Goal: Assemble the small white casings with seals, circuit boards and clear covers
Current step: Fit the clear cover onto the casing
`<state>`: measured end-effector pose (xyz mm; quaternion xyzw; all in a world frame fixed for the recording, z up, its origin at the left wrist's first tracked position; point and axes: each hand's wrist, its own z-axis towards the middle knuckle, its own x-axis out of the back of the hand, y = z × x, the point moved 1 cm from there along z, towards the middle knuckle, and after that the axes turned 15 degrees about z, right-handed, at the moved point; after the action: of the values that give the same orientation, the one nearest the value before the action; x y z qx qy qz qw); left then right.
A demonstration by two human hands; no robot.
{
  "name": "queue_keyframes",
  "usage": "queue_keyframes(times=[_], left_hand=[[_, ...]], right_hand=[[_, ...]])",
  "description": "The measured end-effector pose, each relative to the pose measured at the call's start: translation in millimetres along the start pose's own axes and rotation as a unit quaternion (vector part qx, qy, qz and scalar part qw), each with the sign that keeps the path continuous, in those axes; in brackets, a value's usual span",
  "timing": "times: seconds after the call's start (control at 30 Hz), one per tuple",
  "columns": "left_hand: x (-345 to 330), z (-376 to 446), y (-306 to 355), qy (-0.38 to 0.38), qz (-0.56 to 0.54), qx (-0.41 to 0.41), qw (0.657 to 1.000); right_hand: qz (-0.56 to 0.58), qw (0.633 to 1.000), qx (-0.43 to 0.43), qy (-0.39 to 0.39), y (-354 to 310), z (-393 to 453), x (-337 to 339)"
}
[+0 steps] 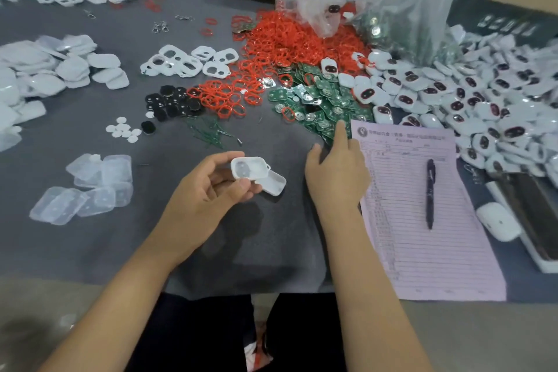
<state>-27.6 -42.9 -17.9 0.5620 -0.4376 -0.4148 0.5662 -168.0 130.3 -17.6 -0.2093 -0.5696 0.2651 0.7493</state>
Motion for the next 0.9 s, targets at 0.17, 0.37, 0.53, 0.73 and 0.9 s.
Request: queue_keyframes(times=[0.17, 0.37, 0.53, 0.73, 0.9], left_hand=[[0.6, 0.3, 0.4, -0.011, 0.017, -0.004, 1.000], [-1.1, -2.0, 3.3, -0.002, 0.027, -0.004, 1.000], [-2.0, -2.4, 4.5, 0.004, 0.045, -0.006, 0.999], [-1.4, -7.7, 8.5, 0.015, 0.052, -0.008, 0.998], [-2.1, -8.4, 6.8, 0.020, 0.058, -0.008, 0.998]], right_hand=[[0.012, 1.000, -0.001, -0.017, -1.9, 2.3, 3.0], [0.060, 0.996, 0.057, -0.028, -1.0, -13.9, 10.8], [0.075, 0.984, 0.153, -0.054, -5.0, -19.5, 12.6], [0.109, 0.972, 0.175, -0.113, -2.8, -21.0, 11.2], [0.108, 0.968, 0.177, -0.143, 0.6, -18.3, 8.5]])
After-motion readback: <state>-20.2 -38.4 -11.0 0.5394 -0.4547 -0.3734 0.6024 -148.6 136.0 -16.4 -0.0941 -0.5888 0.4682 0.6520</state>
